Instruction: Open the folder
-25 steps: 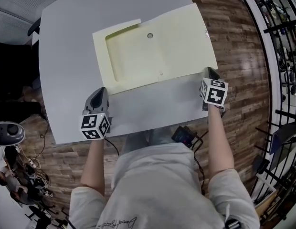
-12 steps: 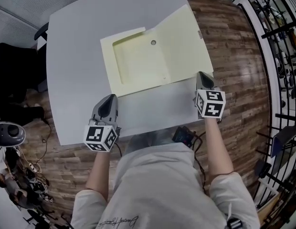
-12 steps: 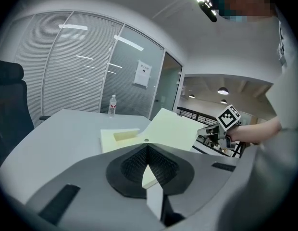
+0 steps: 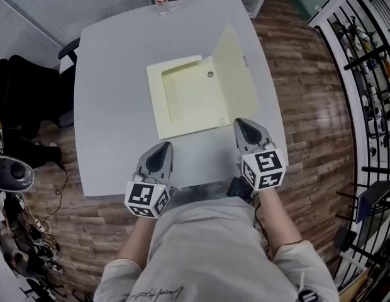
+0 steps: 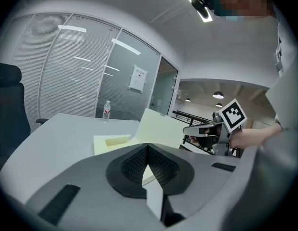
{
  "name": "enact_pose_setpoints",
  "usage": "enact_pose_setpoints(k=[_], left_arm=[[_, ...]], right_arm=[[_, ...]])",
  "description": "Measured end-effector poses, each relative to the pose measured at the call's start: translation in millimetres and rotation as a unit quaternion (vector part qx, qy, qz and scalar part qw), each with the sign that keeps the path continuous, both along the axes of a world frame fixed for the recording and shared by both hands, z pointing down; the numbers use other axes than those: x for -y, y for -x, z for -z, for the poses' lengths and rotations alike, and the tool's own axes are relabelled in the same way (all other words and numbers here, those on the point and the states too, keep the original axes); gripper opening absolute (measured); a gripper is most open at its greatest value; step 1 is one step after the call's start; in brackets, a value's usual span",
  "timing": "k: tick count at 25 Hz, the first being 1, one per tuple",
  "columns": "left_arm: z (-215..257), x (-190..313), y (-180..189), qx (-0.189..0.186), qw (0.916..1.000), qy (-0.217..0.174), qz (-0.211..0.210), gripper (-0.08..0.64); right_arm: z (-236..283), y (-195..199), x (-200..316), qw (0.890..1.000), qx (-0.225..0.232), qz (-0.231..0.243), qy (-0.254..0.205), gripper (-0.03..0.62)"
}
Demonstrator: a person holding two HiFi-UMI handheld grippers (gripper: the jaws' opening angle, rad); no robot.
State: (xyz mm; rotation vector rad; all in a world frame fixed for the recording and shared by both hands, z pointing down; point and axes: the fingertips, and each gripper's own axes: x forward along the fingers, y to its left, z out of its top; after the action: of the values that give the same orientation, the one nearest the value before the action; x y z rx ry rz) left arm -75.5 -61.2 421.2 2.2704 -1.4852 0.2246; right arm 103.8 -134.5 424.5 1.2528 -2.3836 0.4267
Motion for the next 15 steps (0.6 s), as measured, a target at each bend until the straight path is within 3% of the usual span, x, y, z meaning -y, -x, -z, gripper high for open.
enact_pose_setpoints(k=[5,10,15], left_arm=[[11.5,-7.0,-3.0,-0.005,1.0000,-0.005,-0.001,0.009],[16.6,-12.5,-0.1,0.020,0.9997,-0.017,-0.003,0.009],[19.3,-16.0,5.1,0.013,0.9997,-0.019,0.008,0.009]], right_arm=[[10.3,28.9,-23.4,0.998,0.046,0.027,0.015,0.021],[8.9,42.7,-40.7,0.998,0.056,0.026,0.028,0.021],[9.0,51.9,-54.7,0.997,0.062,0.029,0.039,0.021]])
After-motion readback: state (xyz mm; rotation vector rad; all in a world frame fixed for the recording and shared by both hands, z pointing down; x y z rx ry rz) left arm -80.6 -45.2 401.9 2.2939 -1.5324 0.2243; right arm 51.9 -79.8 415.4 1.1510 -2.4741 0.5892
